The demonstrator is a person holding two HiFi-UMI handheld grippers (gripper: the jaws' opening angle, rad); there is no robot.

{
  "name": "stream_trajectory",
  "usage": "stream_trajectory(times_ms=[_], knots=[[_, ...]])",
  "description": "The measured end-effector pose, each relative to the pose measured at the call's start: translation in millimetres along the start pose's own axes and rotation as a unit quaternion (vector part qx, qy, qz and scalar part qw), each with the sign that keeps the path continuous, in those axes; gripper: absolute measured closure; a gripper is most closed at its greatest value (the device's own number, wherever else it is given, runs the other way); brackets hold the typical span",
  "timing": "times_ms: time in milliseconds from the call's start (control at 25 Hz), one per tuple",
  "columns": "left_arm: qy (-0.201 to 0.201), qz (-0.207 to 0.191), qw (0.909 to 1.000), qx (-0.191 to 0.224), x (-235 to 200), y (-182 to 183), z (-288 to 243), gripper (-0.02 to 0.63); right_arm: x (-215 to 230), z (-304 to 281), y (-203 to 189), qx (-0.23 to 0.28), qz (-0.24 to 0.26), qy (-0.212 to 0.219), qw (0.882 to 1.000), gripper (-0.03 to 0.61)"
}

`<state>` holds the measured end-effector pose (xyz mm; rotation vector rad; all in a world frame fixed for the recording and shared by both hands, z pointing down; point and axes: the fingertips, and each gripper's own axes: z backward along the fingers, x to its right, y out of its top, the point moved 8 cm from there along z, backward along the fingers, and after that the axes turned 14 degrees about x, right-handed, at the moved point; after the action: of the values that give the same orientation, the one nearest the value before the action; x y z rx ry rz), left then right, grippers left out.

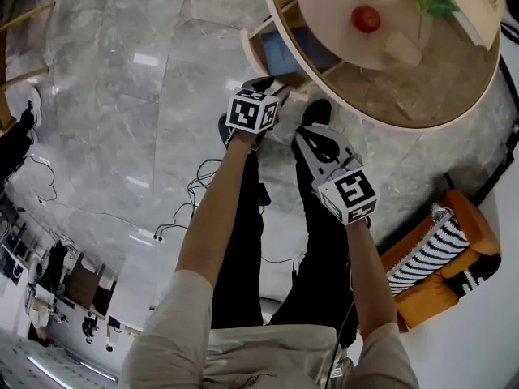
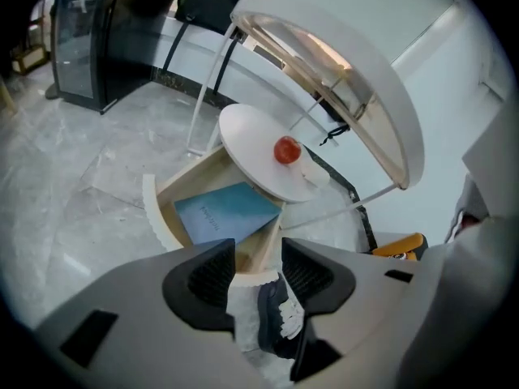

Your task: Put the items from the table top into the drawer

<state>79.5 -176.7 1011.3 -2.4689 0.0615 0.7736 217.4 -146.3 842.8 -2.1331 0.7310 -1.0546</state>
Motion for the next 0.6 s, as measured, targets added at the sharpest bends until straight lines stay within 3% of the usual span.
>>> stream_trajectory(times_ms=[280,440,600], knots=[[-0.017,-0.061,0.9977,0.023,39.7,40.9,108.7,0.428,-40.6,35.6,36.8,0.023,-0.022,-0.077,0.997,0.545],[-0.041,-0.09,0.9942,0.042,93.0,73.2,191.1,0.428,-85.7,66.5,75.2,0.031,-0.027,-0.113,0.993,0.545],[-0.06,-0.103,0.9888,0.089,147.1,112.3,269.7,0.428,-133.6,96.1,119.8,0.058,-0.025,-0.142,0.988,0.545]])
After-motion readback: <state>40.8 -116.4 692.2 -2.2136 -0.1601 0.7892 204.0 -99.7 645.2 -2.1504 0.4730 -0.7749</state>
